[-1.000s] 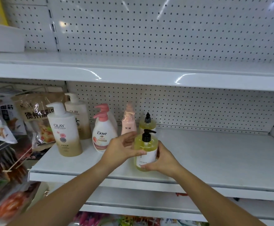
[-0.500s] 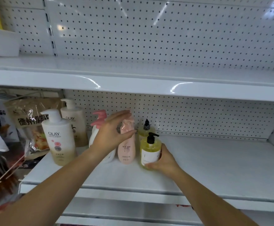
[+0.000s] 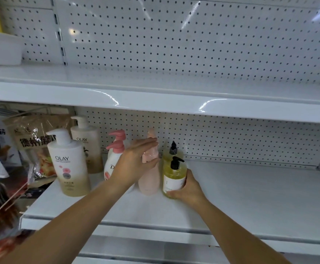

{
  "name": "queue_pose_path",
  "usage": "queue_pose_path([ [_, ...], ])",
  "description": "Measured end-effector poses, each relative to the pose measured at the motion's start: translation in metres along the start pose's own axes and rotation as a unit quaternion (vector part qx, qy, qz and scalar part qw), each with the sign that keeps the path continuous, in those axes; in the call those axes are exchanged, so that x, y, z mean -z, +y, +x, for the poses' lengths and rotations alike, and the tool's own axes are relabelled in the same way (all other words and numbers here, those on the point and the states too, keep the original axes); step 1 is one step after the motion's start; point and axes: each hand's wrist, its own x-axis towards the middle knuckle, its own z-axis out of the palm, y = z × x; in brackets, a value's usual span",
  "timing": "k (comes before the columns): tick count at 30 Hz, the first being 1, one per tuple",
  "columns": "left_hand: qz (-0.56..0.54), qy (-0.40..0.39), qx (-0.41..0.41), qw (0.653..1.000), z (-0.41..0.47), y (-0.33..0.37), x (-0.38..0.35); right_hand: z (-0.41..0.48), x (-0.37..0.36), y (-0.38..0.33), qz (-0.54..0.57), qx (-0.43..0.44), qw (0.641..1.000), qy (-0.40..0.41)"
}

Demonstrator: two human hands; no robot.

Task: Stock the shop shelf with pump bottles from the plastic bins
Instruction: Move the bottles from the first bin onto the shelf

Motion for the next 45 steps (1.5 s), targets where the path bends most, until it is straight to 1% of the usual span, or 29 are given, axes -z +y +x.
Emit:
queue_pose_path([
  [12, 0.007, 0.028, 0.006, 1.0, -0.001, -0.004, -0.01, -0.003, 0.001, 0.005, -0.006, 0.01, 1.0, -0.024],
  [19, 0.008, 0.034, 0.008, 0.999, 0.0, -0.006, -0.011, -0.003, 0.002, 0.007, -0.012, 0.003, 1.0, -0.023],
  [26, 0.07, 0.001, 0.017, 0.997, 0.004, 0.009, 0.001, -0.011, 0.014, -0.006, -0.035, -0.011, 0.998, -0.045],
  [29, 0.14, -0.024, -0.004, 0.99, 0.006, 0.017, 0.008, -0.02, 0.034, -0.02, -0.062, 0.004, 0.997, -0.049],
  [31, 0.189, -0.02, -0.014, 0.982, 0.003, 0.023, 0.011, -0.027, 0.05, -0.032, -0.093, 0.01, 0.994, -0.053],
  [33, 0.215, 0.002, 0.02, 0.976, -0.006, 0.035, 0.014, -0.036, 0.065, -0.042, -0.131, 0.022, 0.99, -0.052],
  [36, 0.235, 0.018, 0.091, 0.968, -0.029, 0.049, 0.018, -0.05, 0.085, -0.055, -0.213, 0.077, 0.973, -0.053],
  [41, 0.275, -0.062, 0.235, 0.93, -0.082, 0.057, 0.033, -0.075, 0.101, -0.074, -0.306, 0.198, 0.928, -0.074],
  [43, 0.279, -0.094, 0.272, 0.916, -0.103, 0.061, 0.043, -0.082, 0.098, -0.083, -0.341, 0.232, 0.908, -0.072],
  [45, 0.278, -0.121, 0.305, 0.903, -0.124, 0.067, 0.057, -0.086, 0.088, -0.092, -0.354, 0.257, 0.896, -0.078],
])
